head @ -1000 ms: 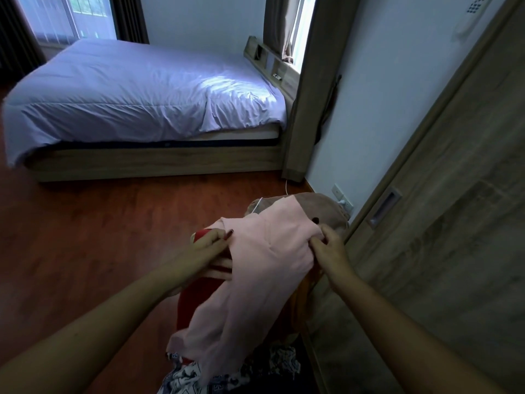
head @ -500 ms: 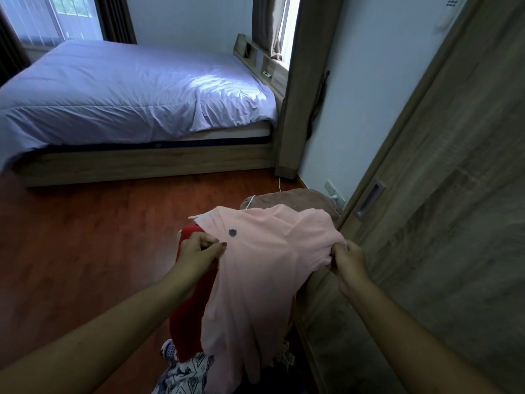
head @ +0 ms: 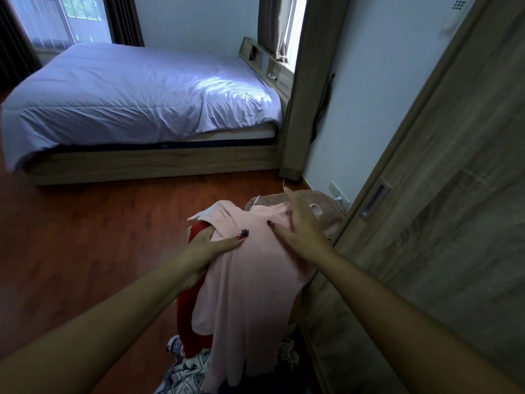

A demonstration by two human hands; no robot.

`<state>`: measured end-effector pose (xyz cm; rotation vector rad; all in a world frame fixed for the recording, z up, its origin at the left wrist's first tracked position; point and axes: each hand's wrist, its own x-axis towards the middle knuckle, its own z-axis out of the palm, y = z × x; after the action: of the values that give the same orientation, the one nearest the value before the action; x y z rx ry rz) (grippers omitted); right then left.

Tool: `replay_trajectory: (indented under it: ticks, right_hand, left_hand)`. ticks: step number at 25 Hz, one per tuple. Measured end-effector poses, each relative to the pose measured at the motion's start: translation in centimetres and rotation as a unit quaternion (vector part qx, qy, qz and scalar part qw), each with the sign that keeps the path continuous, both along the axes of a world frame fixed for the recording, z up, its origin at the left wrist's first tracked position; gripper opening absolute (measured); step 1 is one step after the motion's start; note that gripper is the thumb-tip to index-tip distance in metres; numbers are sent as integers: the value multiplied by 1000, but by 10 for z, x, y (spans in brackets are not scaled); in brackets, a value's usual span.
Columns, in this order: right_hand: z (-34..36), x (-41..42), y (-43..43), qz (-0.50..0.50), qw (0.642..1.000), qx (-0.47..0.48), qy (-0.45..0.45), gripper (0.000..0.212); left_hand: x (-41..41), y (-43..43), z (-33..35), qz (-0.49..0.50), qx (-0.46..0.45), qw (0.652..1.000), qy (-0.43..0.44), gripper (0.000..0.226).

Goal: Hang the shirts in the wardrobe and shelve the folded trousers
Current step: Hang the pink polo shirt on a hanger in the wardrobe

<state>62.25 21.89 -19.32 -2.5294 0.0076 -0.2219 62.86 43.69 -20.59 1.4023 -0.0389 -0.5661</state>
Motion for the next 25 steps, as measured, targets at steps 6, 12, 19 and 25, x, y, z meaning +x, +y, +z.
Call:
replay_trajectory:
  ticks: [6,12,19,25]
  right_hand:
    - [11,5,25,34,994,104,17,18]
    - [43,3,5,-156,891,420,-67,24]
    - [46,-47,-48,-84,862,494,72,36]
    - [102,-152,-98,-37,929,368,-8,9]
  left_hand:
    - [-7,8,13,-27,-81,996,18,32]
    - [6,13,19,-13,-181,978,101,60]
    - [-18,-32,69,-93,-58,981,-162,38]
    - [-82,-108,131,-193,-2,907,-375,22]
